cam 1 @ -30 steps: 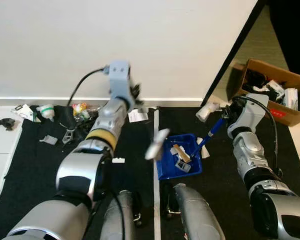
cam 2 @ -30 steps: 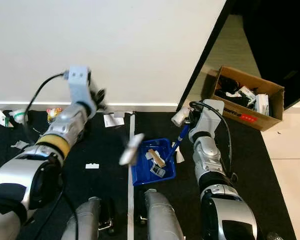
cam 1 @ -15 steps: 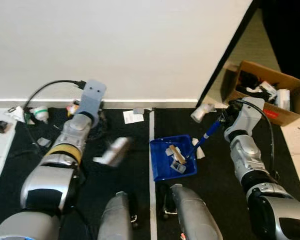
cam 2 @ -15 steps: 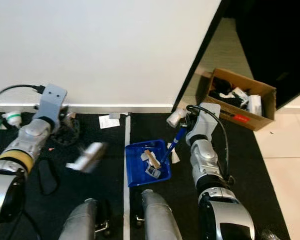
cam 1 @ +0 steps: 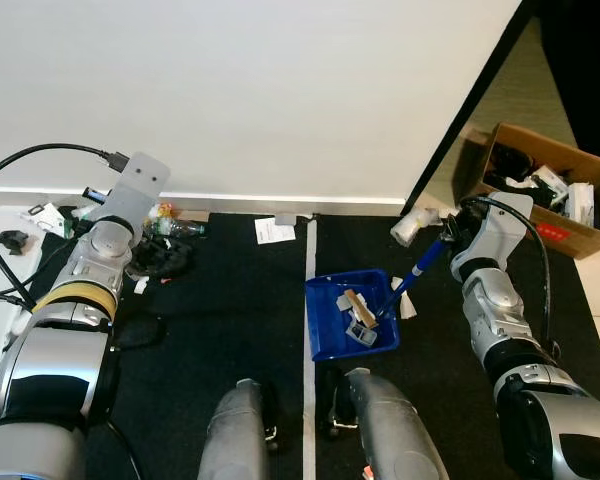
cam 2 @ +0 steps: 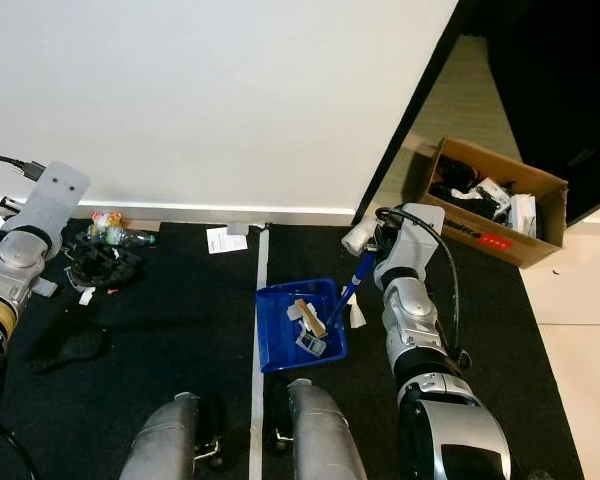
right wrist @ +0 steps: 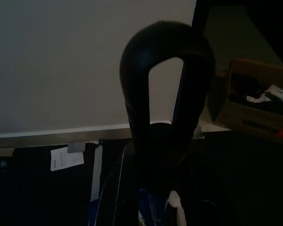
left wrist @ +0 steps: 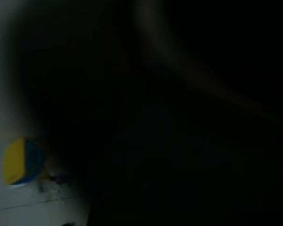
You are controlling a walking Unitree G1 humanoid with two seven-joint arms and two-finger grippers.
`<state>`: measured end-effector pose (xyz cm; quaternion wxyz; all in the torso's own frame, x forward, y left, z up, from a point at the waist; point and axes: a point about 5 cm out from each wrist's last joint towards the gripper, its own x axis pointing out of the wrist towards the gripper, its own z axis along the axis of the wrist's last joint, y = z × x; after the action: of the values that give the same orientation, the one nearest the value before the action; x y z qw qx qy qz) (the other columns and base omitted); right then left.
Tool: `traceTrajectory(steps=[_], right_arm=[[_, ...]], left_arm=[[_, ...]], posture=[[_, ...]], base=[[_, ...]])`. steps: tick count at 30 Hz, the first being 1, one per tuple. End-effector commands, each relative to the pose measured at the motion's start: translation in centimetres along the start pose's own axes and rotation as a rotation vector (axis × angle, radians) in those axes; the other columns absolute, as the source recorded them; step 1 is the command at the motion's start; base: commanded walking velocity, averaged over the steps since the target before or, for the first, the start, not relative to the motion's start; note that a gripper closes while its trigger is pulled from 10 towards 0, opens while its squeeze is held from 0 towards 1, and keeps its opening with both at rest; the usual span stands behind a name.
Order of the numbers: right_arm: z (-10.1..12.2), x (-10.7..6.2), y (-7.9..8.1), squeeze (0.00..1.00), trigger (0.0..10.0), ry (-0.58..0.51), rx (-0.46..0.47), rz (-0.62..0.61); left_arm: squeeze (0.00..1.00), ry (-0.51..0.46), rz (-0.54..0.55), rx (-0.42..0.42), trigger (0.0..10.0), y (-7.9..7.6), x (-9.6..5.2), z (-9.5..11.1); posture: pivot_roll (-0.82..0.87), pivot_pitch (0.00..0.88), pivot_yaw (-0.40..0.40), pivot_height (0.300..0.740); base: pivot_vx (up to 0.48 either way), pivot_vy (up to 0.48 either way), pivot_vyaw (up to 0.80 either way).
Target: Sweep floor
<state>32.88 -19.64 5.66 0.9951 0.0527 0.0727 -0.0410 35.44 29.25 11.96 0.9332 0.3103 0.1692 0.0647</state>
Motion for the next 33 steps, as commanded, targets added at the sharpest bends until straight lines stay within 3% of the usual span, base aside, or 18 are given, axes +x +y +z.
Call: traceTrajectory(steps=[1, 4, 11, 13, 14, 16, 17, 18, 19, 21, 24, 26, 29, 33], right_arm=[[-1.5, -0.5, 0.3, 0.00, 10.0, 0.062, 0.023, 0.014], [-1.4, -0.5, 0.2, 0.00, 10.0, 0.061, 0.022, 0.012], [-1.4, -0.6, 0.1, 0.00, 10.0, 0.052, 0.025, 0.014], [-1.4, -0.6, 0.1, 0.00, 10.0, 0.051, 0.031, 0.016], [-1.4, -0.6, 0.1, 0.00, 10.0, 0.051, 0.031, 0.016], [-1.5, -0.7, 0.4, 0.00, 10.0, 0.045, 0.054, 0.028], [-1.5, -0.7, 0.6, 0.00, 10.0, 0.040, 0.066, 0.035], [-1.4, -0.6, 0.8, 0.00, 10.0, 0.028, 0.090, 0.047], [-1.4, -0.6, 0.8, 0.00, 10.0, 0.028, 0.090, 0.047], [-0.5, -0.4, 1.8, 0.00, 10.0, -0.030, 0.214, 0.127], [-0.3, -0.4, 2.1, 0.00, 10.0, -0.043, 0.240, 0.153], [0.1, -0.2, 2.8, 0.00, 10.0, -0.052, 0.302, 0.230], [0.5, -0.1, 3.4, 0.00, 10.0, -0.053, 0.313, 0.313], [0.4, -0.1, 3.2, 0.00, 10.0, -0.046, 0.296, 0.307]], left_arm=[[0.00, -0.076, -0.021, -0.037, 10.0, -0.5, 0.3, 2.1], [0.00, -0.077, 0.030, 0.018, 10.0, 0.1, 0.2, 1.8], [0.00, -0.064, 0.087, 0.046, 10.0, 0.8, -0.1, 0.5], [0.00, -0.058, 0.094, -0.054, 10.0, 0.9, -0.1, 0.4], [0.00, -0.058, 0.094, -0.054, 10.0, 0.9, -0.1, 0.4], [0.00, -0.012, 0.081, -0.309, 10.0, 0.4, 0.0, -0.1], [0.00, -0.014, 0.072, -0.393, 10.0, 0.1, 0.0, -0.1], [0.00, -0.040, 0.062, -0.415, 10.0, -0.1, -0.1, 0.0], [0.00, -0.040, 0.062, -0.415, 10.0, -0.1, -0.1, 0.0], [0.00, -0.102, 0.103, -0.365, 10.0, 0.7, -0.3, 0.5], [0.00, -0.113, 0.123, -0.338, 10.0, 1.0, -0.3, 0.7], [0.00, -0.133, 0.168, -0.309, 10.0, 2.3, -0.4, 1.2], [0.00, -0.169, 0.218, -0.255, 10.0, 4.2, -0.7, 1.8], [0.00, -0.174, 0.207, -0.256, 10.0, 4.3, -0.7, 1.9]], posture=[[-0.01, 0.184, -0.027, 0.740], [-0.01, 0.174, -0.024, 0.740], [-0.01, 0.163, -0.020, 0.740], [-0.01, 0.162, -0.017, 0.740], [-0.01, 0.162, -0.017, 0.740], [0.00, 0.154, -0.007, 0.740], [0.00, 0.154, -0.007, 0.740], [0.00, 0.149, -0.005, 0.740], [0.00, 0.149, -0.005, 0.740], [0.01, 0.143, -0.004, 0.740], [0.02, 0.137, -0.004, 0.740], [0.02, 0.134, -0.006, 0.740], [0.03, 0.129, -0.011, 0.740], [0.04, 0.125, -0.017, 0.740]], base=[[0.000, 0.000, 0.00], [0.000, 0.000, 0.00], [0.000, 0.000, 0.00], [0.000, 0.000, 0.00], [0.000, 0.000, 0.00], [0.000, 0.000, 0.00], [0.000, 0.000, 0.00], [0.000, 0.000, 0.00], [0.000, 0.000, 0.00], [0.000, 0.000, 0.00], [0.000, 0.000, 0.00], [0.000, 0.000, 0.00], [0.000, 0.000, 0.00], [0.000, 0.227, 0.00]])
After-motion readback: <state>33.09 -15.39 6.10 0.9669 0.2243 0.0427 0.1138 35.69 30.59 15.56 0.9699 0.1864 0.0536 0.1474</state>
